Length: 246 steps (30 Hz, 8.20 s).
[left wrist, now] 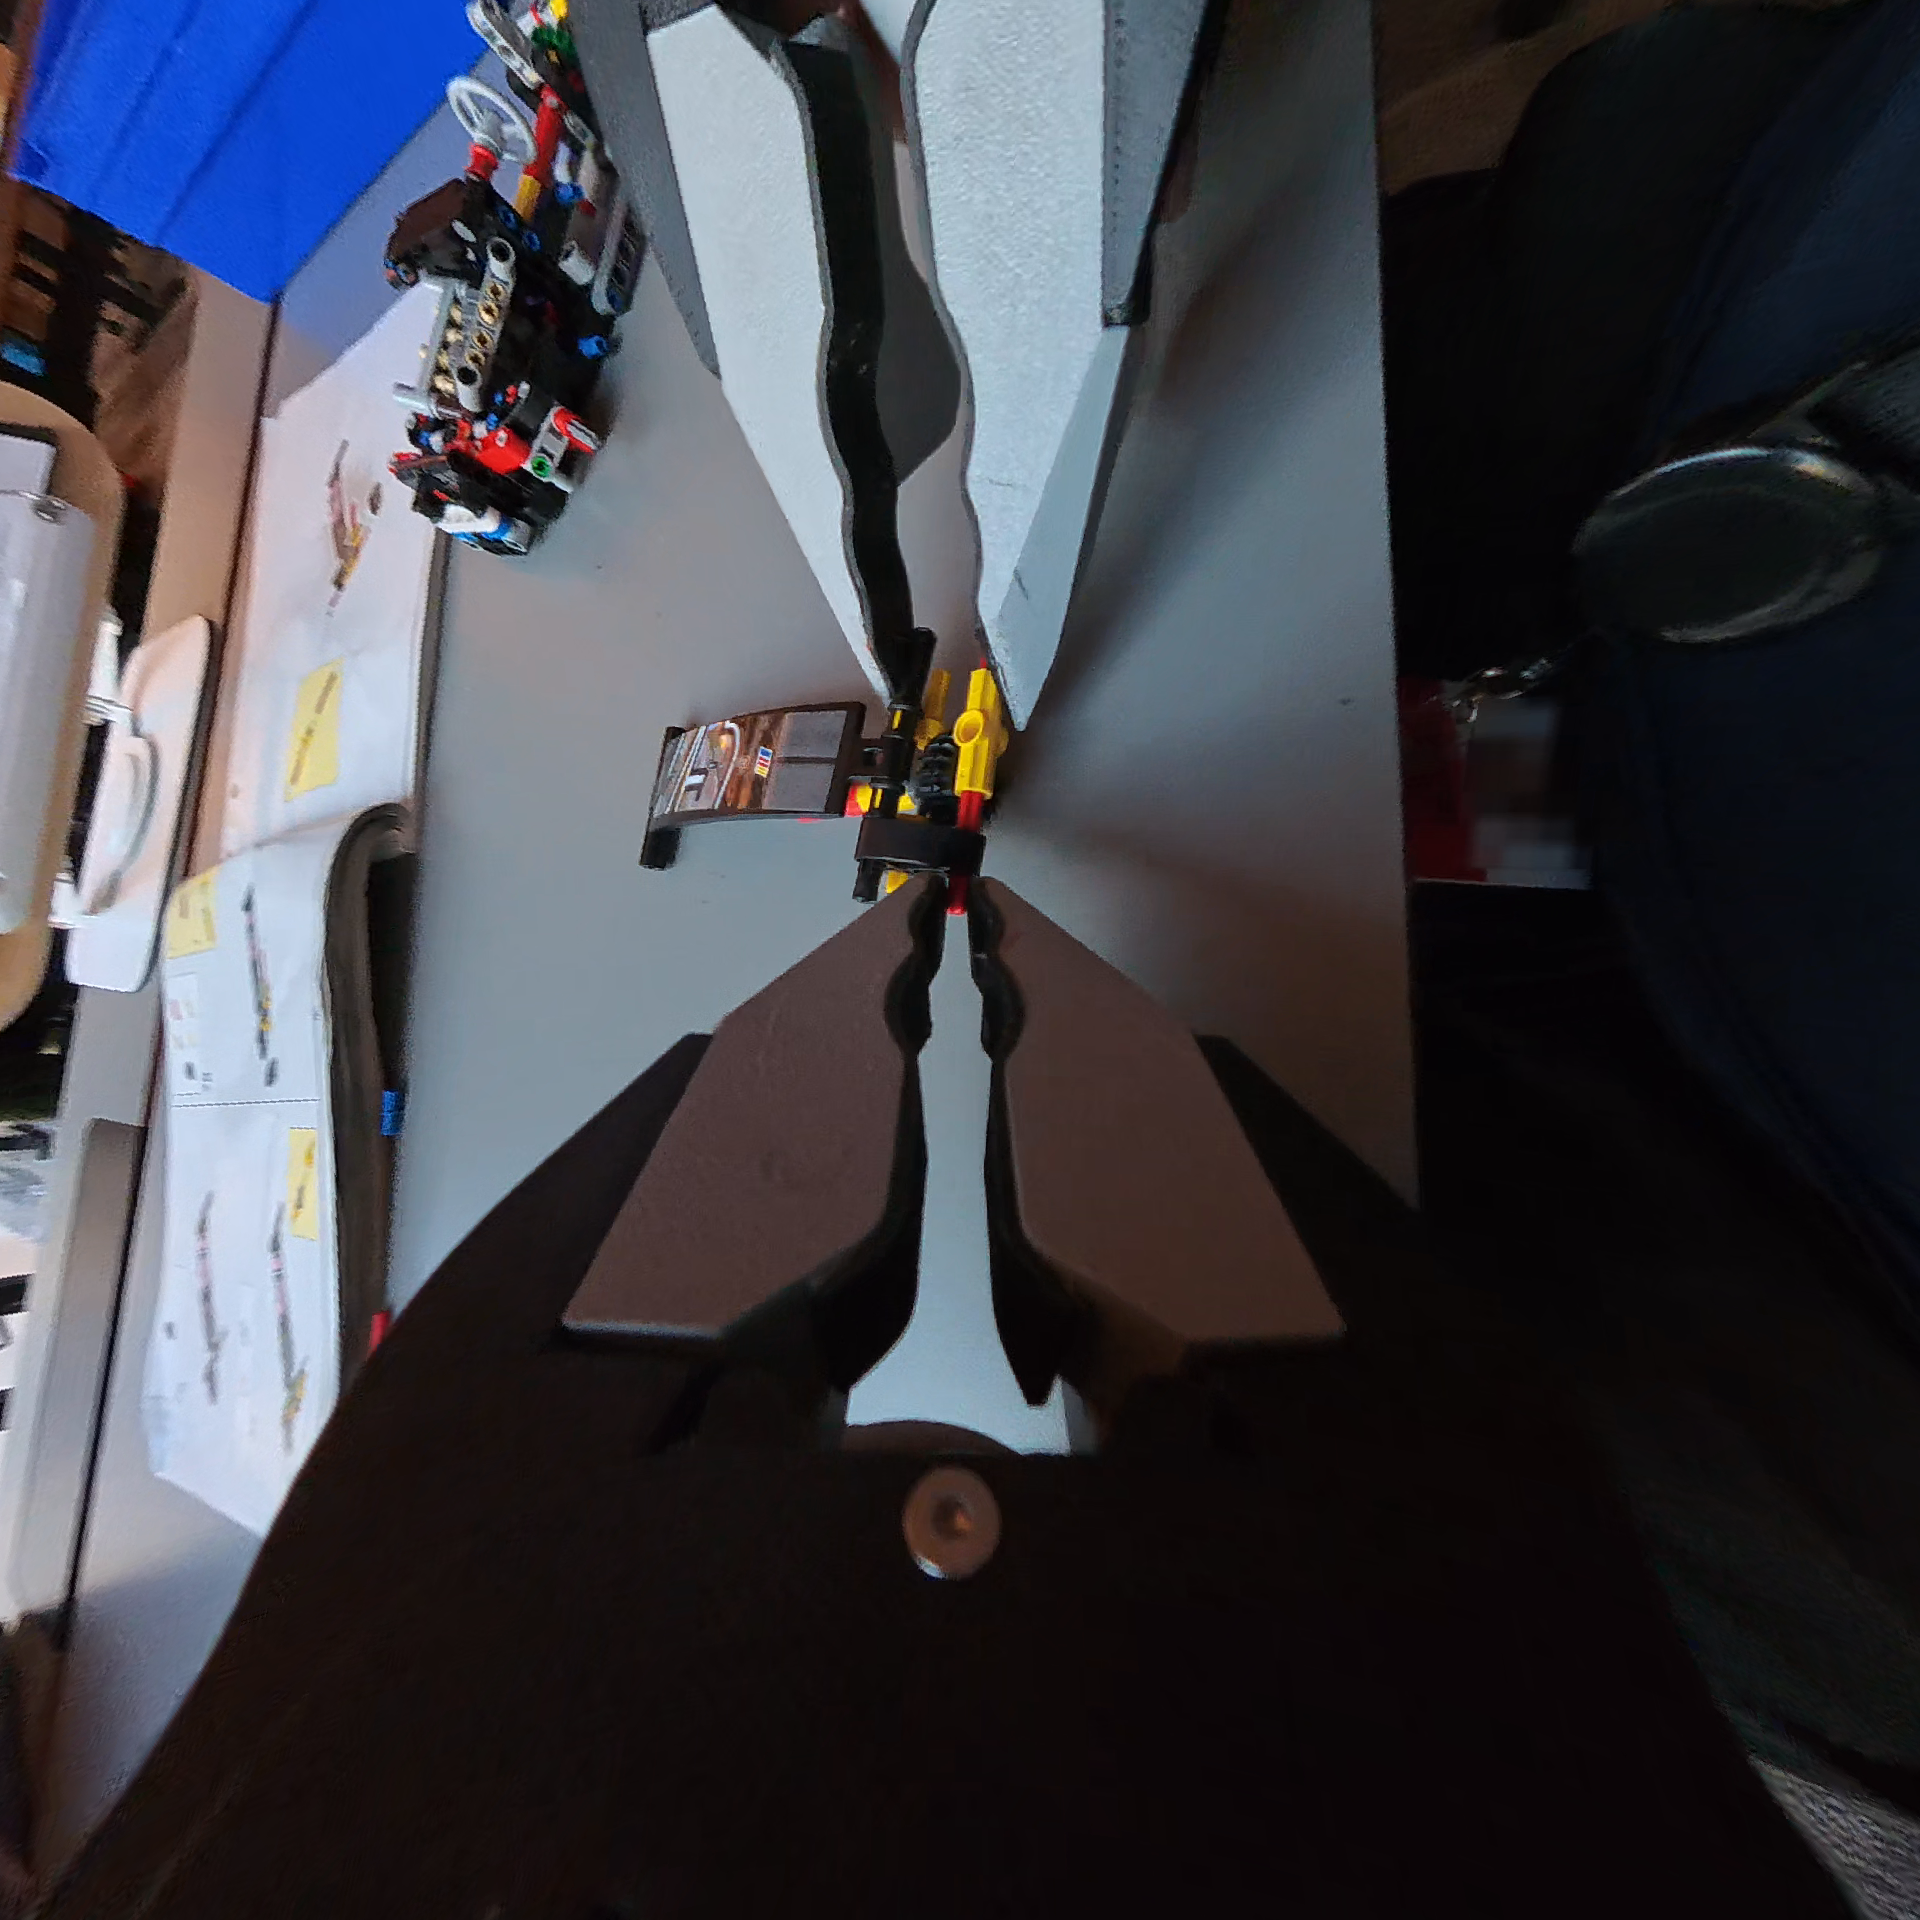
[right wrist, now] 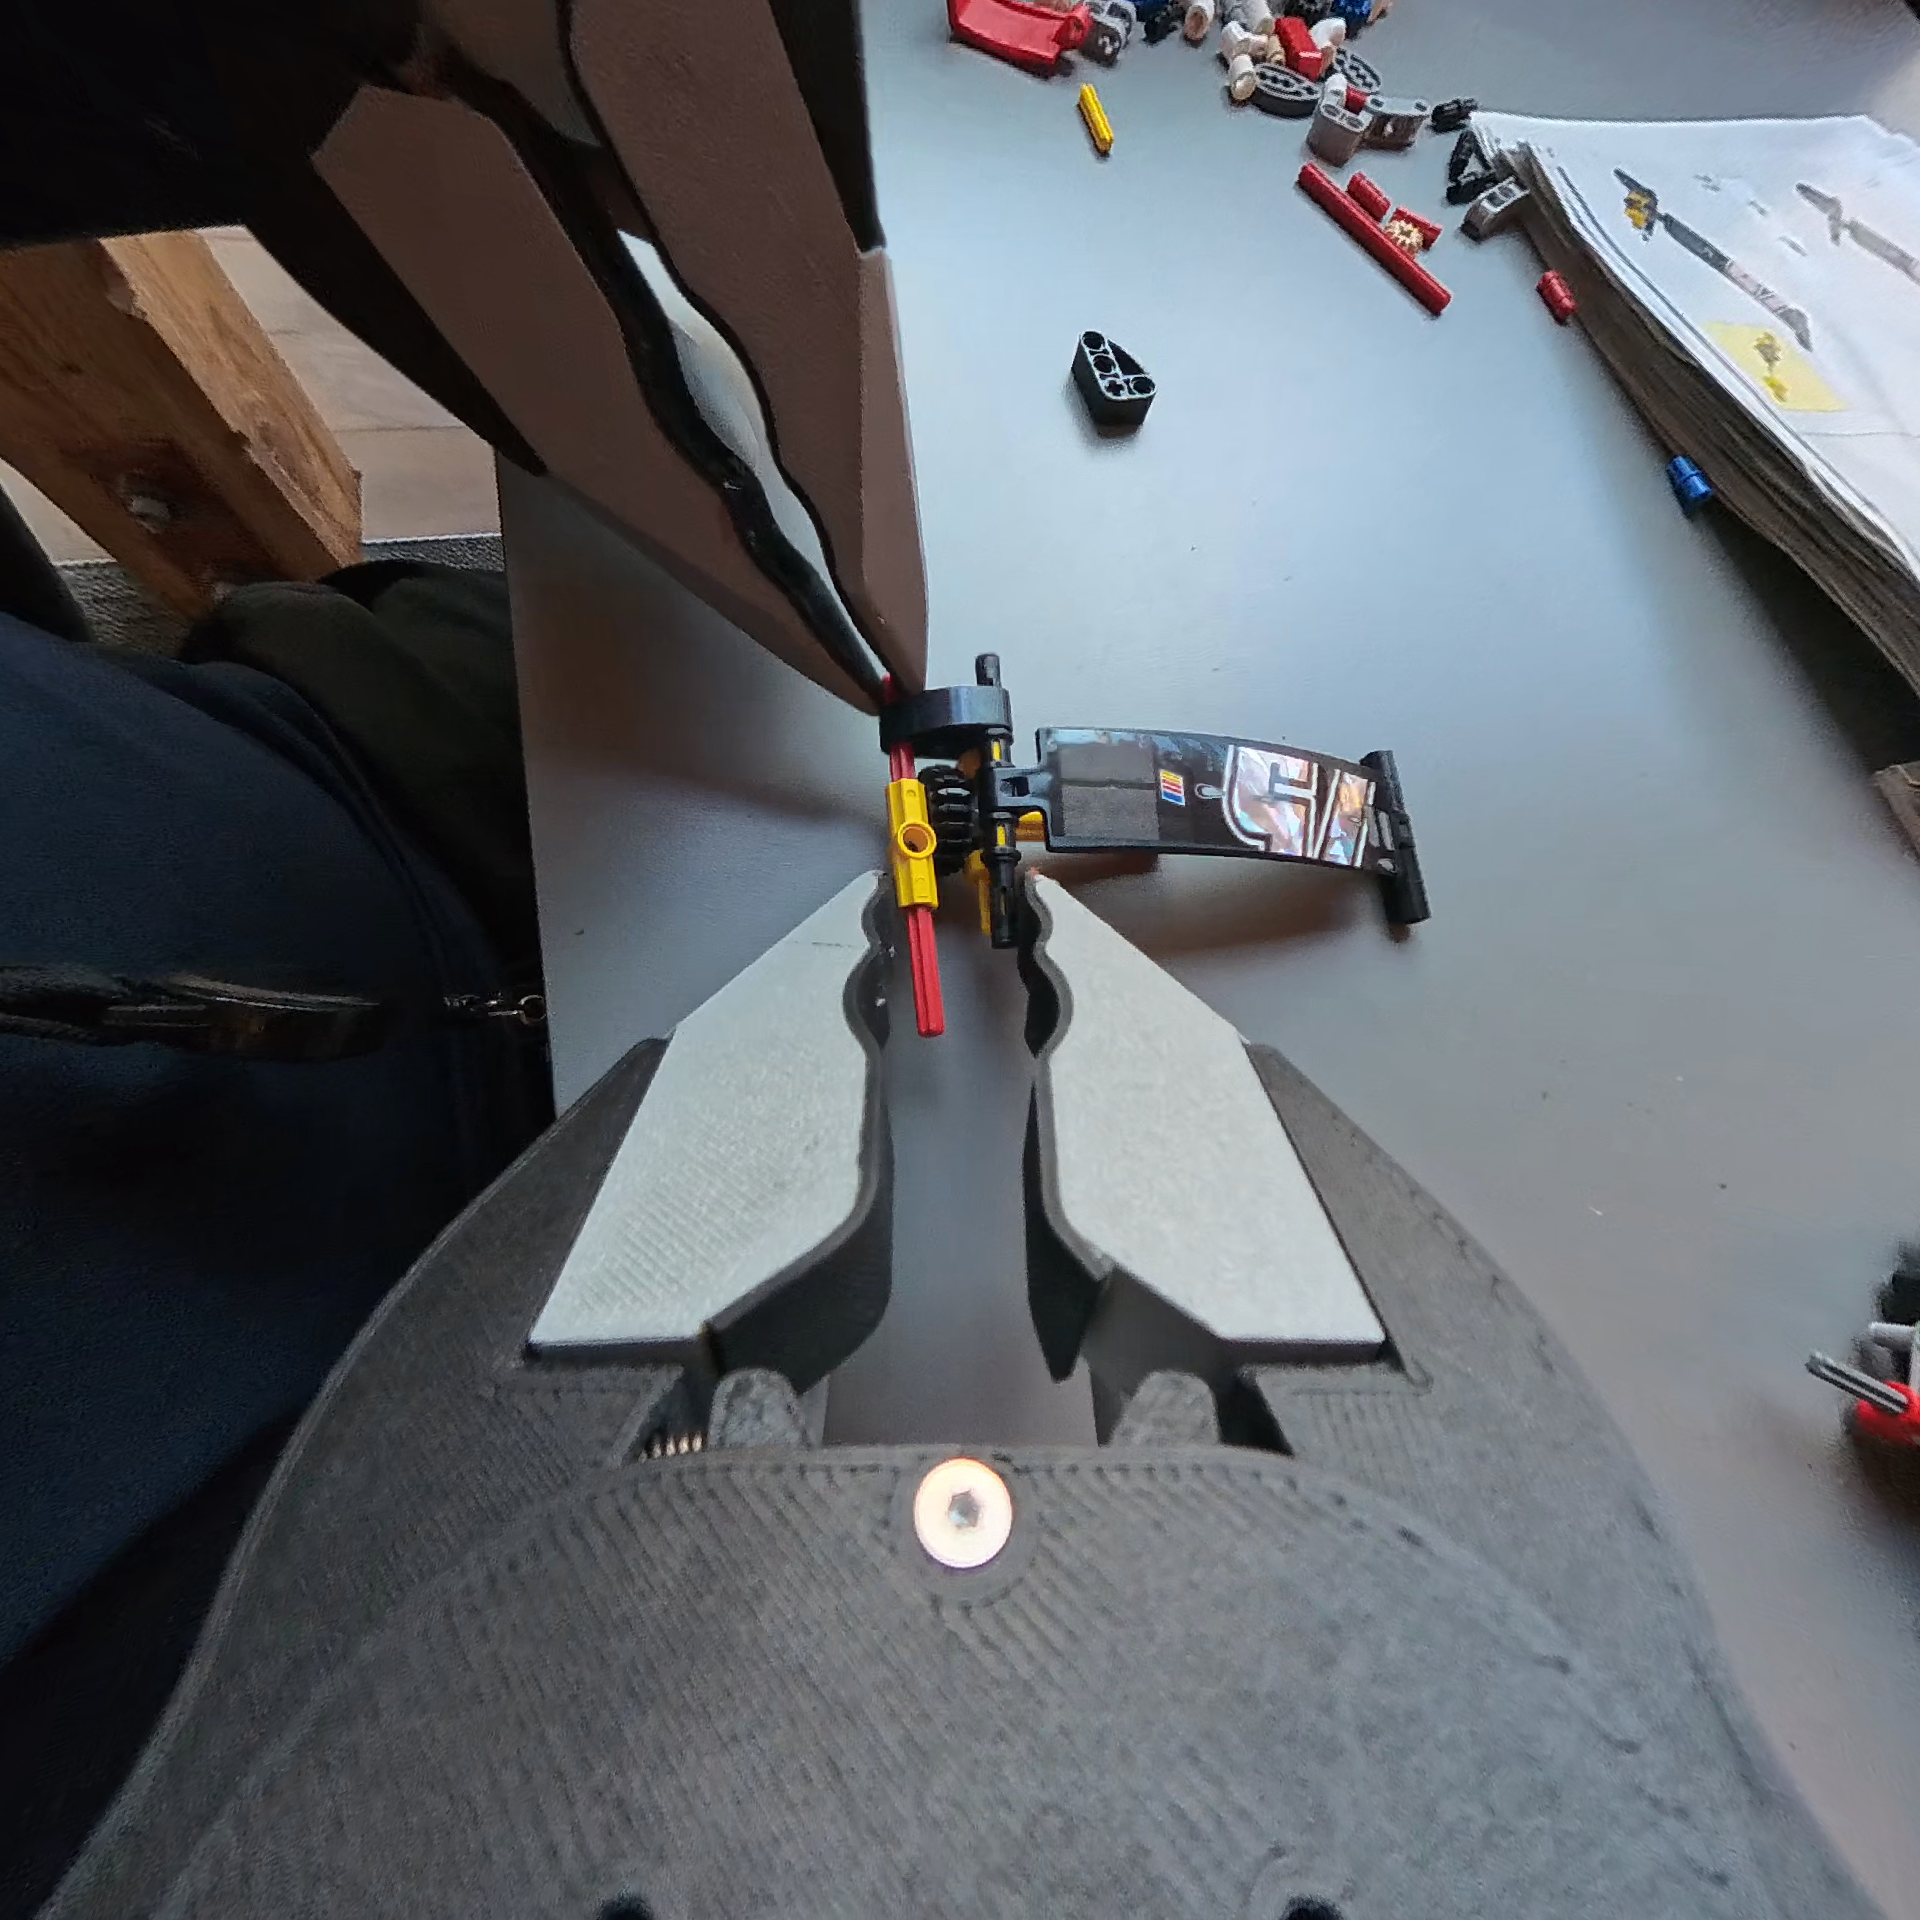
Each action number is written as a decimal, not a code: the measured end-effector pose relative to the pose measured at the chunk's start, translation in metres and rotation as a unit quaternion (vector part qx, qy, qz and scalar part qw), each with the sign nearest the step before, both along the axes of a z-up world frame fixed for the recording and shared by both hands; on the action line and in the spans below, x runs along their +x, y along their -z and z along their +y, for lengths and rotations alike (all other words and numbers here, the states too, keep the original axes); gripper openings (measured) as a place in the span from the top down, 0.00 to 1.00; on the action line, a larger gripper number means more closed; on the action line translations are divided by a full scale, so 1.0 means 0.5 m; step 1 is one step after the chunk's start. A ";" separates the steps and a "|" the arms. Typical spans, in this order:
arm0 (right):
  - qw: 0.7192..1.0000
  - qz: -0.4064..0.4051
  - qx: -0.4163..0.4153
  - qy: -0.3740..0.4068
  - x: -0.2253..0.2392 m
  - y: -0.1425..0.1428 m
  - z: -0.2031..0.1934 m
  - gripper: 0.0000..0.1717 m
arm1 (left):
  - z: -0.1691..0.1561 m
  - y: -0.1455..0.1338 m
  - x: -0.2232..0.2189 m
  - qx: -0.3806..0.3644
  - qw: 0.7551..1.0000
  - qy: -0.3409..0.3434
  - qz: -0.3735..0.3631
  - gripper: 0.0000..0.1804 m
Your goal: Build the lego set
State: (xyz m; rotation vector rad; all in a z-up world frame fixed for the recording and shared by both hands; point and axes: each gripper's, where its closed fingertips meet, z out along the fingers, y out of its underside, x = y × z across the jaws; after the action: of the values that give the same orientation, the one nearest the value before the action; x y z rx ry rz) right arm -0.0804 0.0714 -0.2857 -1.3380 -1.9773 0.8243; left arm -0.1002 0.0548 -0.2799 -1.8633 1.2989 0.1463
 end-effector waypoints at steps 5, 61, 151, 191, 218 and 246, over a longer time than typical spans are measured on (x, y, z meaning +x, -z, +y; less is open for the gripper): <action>0.999 -0.011 -0.025 -0.025 0.009 -0.001 -0.005 0.82 | 0.004 -0.003 -0.011 0.037 0.998 0.001 0.045 0.99; 0.997 -0.009 -0.069 0.018 0.058 -0.021 0.093 0.96 | 0.031 0.017 -0.249 -0.097 0.964 -0.225 -0.107 0.85; 0.968 0.073 -0.159 -0.178 0.080 -0.098 -0.075 0.96 | -0.032 -0.075 0.139 -0.112 0.922 -0.036 -0.369 0.95; 0.851 0.025 -0.518 -0.080 0.046 -0.133 -0.006 0.91 | 0.050 -0.111 0.103 0.171 0.960 -0.139 -0.170 0.97; 0.832 0.073 -0.550 -0.023 0.013 -0.162 0.026 0.95 | 0.070 -0.139 0.057 0.190 0.934 -0.188 -0.237 0.97; 0.777 0.039 -0.627 -0.044 0.007 -0.163 0.021 0.94 | 0.074 -0.134 0.048 0.185 0.934 -0.199 -0.231 0.97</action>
State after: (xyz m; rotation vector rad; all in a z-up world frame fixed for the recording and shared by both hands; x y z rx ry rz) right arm -0.0768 0.0819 -0.2044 -1.7623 -1.2977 2.4341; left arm -0.0762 0.0917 -0.2129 -1.6737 0.5221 0.1431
